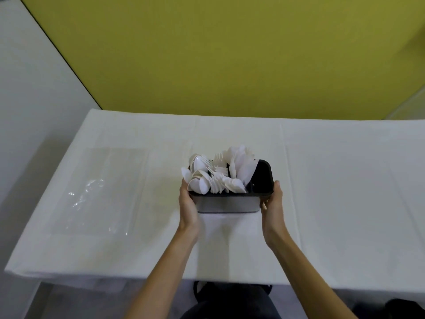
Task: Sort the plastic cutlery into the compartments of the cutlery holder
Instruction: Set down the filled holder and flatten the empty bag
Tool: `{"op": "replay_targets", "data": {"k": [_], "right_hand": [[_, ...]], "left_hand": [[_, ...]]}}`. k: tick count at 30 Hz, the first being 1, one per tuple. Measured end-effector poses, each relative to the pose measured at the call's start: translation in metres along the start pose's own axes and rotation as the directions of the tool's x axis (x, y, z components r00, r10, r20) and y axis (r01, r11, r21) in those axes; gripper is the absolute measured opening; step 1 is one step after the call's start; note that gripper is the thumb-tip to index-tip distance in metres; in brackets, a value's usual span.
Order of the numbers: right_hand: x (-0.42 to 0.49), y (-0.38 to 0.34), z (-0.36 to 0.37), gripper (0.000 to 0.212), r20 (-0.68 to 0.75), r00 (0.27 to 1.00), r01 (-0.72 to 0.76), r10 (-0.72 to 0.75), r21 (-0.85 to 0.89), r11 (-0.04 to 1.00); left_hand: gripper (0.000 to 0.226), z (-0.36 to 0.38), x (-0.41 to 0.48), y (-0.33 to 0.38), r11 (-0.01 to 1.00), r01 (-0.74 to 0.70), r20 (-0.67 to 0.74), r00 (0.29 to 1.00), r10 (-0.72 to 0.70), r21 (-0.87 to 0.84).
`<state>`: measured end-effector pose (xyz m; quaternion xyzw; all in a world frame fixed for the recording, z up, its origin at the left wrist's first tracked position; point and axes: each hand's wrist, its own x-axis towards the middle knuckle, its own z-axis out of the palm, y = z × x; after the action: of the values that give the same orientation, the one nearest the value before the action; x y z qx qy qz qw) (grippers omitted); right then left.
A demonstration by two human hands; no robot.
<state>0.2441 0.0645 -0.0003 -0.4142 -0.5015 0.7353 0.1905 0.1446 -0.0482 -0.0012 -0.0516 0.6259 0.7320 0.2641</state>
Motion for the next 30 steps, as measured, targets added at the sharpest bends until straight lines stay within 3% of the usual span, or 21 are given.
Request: {"op": "replay_targets", "data": {"k": [9, 16, 23, 26, 30], "right_hand": [[0.109, -0.062, 0.036, 0.038, 0.075, 0.995, 0.066, -0.063, -0.036, 0.997], [0.163, -0.06, 0.037, 0.037, 0.061, 0.996, 0.067, -0.063, -0.056, 0.996], [0.164, -0.058, 0.03, 0.04, 0.091, 0.995, 0.042, -0.031, -0.125, 0.991], [0.158, -0.056, 0.014, 0.059, 0.1, 0.995, 0.011, 0.008, -0.178, 0.984], [0.134, -0.05, -0.015, 0.062, 0.063, 0.998, 0.002, 0.012, -0.218, 0.976]], "left_hand": [[0.042, 0.051, 0.117, 0.063, 0.995, -0.086, 0.017, 0.996, 0.086, 0.053], [0.04, 0.071, 0.169, 0.054, 0.991, -0.094, 0.043, 0.995, 0.09, 0.099], [0.051, 0.071, 0.171, 0.051, 0.986, -0.091, 0.023, 0.996, 0.088, 0.143], [0.052, 0.062, 0.16, 0.055, 0.979, -0.077, 0.077, 0.995, 0.063, 0.19], [0.055, 0.024, 0.128, 0.065, 0.977, -0.088, -0.025, 0.995, 0.095, 0.197]]}}
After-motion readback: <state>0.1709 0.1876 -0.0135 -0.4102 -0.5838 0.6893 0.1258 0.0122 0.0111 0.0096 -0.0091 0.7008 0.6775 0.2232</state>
